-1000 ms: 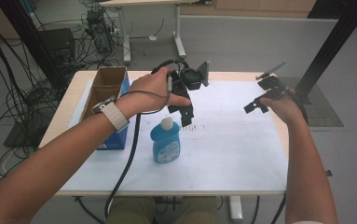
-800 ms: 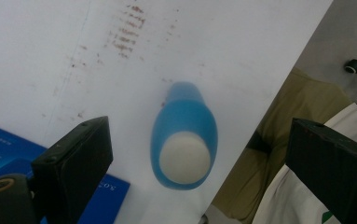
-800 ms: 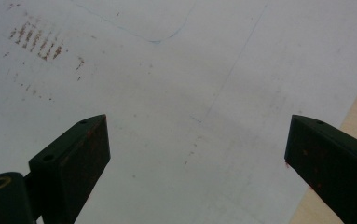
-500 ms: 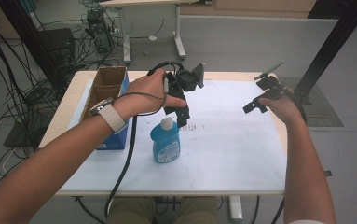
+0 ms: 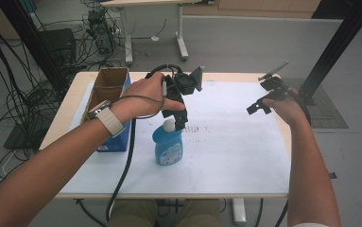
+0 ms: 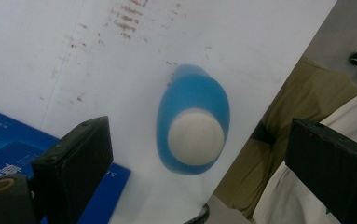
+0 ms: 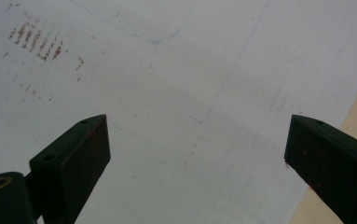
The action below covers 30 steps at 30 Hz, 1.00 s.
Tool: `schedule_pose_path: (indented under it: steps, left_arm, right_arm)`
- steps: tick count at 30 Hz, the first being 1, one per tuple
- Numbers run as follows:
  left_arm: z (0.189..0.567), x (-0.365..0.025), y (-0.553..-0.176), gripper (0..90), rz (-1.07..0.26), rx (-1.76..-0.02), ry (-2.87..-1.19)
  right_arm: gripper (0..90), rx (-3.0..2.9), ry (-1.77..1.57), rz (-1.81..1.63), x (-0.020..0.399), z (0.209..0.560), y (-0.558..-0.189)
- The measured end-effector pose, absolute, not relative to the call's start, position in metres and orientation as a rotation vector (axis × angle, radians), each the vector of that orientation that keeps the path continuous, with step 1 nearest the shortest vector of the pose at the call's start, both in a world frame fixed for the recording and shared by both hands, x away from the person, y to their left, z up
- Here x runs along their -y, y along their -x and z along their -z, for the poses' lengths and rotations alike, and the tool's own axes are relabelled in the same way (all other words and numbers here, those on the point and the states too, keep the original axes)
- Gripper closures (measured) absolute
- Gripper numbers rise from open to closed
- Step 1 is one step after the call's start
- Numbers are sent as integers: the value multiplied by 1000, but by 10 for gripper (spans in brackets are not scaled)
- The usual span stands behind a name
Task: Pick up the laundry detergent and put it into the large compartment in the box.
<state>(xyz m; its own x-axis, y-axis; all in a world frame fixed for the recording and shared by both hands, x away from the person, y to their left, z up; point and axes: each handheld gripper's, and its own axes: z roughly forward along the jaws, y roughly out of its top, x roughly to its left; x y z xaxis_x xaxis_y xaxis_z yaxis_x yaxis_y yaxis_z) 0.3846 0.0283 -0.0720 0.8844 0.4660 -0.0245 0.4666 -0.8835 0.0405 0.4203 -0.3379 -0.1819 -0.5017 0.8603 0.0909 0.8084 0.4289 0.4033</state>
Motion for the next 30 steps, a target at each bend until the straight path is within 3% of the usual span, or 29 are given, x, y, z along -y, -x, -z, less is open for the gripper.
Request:
schedule_pose_path:
  steps: [30]
  left_arm:
    - [101, -31, -384, 81, 27, -683, -3029]
  right_arm:
    - [67, -2563, -1487, -604, 333, 187, -424]
